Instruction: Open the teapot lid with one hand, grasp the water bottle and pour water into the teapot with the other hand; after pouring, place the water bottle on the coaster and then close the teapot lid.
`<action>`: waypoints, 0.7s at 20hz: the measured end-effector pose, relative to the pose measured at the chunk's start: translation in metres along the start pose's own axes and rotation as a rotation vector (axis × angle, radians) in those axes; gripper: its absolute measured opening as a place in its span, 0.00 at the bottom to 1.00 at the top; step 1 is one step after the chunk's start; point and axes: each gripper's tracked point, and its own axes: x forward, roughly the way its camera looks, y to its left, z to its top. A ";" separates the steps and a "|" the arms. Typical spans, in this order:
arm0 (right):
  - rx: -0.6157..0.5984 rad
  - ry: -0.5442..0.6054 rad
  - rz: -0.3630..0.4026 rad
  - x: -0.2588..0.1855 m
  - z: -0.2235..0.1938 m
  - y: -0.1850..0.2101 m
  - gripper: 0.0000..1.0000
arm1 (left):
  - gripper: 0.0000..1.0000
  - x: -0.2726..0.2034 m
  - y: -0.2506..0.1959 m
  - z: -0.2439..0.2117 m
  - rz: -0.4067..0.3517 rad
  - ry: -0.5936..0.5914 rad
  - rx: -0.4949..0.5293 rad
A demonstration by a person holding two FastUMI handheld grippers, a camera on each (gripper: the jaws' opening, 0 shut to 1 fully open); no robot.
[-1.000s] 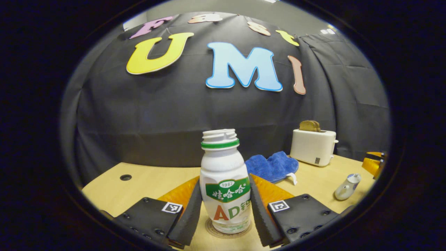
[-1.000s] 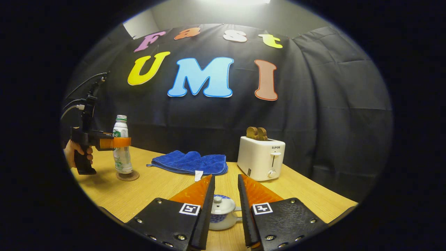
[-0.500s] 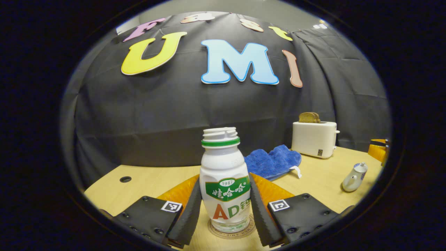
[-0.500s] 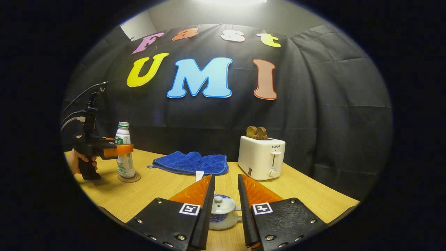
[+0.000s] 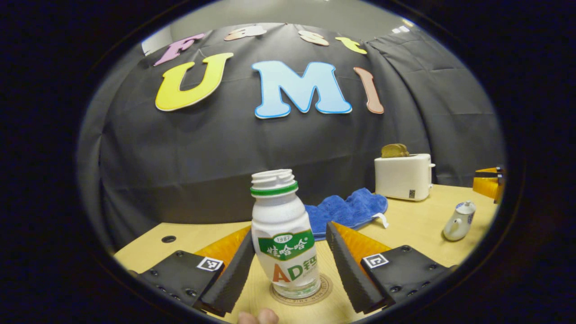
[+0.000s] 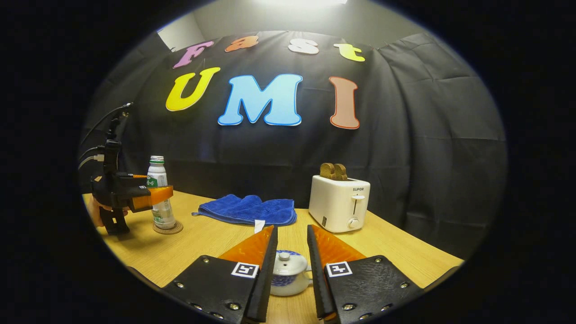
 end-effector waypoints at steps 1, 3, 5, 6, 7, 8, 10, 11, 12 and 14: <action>0.000 -0.003 0.002 -0.001 0.000 0.001 0.40 | 0.89 -0.002 0.002 0.002 0.007 -0.005 -0.005; -0.006 -0.013 0.004 -0.003 0.002 0.003 0.40 | 0.89 -0.010 0.004 0.005 0.014 -0.014 -0.018; -0.006 -0.022 0.010 -0.005 0.004 0.006 0.40 | 0.90 -0.024 0.003 0.009 0.026 -0.026 -0.030; -0.006 -0.028 0.016 -0.007 0.007 0.010 0.40 | 0.90 -0.034 0.002 0.009 0.040 -0.034 -0.038; -0.004 -0.035 0.021 -0.009 0.008 0.013 0.40 | 0.97 -0.047 0.000 0.011 0.047 -0.040 -0.044; 0.002 -0.032 0.032 -0.012 0.008 0.018 0.40 | 0.97 -0.062 -0.002 0.013 0.057 -0.051 -0.054; 0.033 0.007 0.081 -0.024 0.001 0.039 0.40 | 1.00 -0.096 -0.006 0.012 0.103 -0.045 -0.065; 0.055 0.028 0.111 -0.034 -0.003 0.052 0.40 | 1.00 -0.116 -0.010 0.010 0.133 -0.029 -0.068; 0.069 0.037 0.128 -0.045 -0.005 0.064 0.40 | 1.00 -0.137 -0.023 0.008 0.130 -0.025 -0.087; 0.075 0.049 0.141 -0.066 -0.009 0.083 0.47 | 1.00 -0.175 -0.049 0.006 0.109 -0.042 -0.113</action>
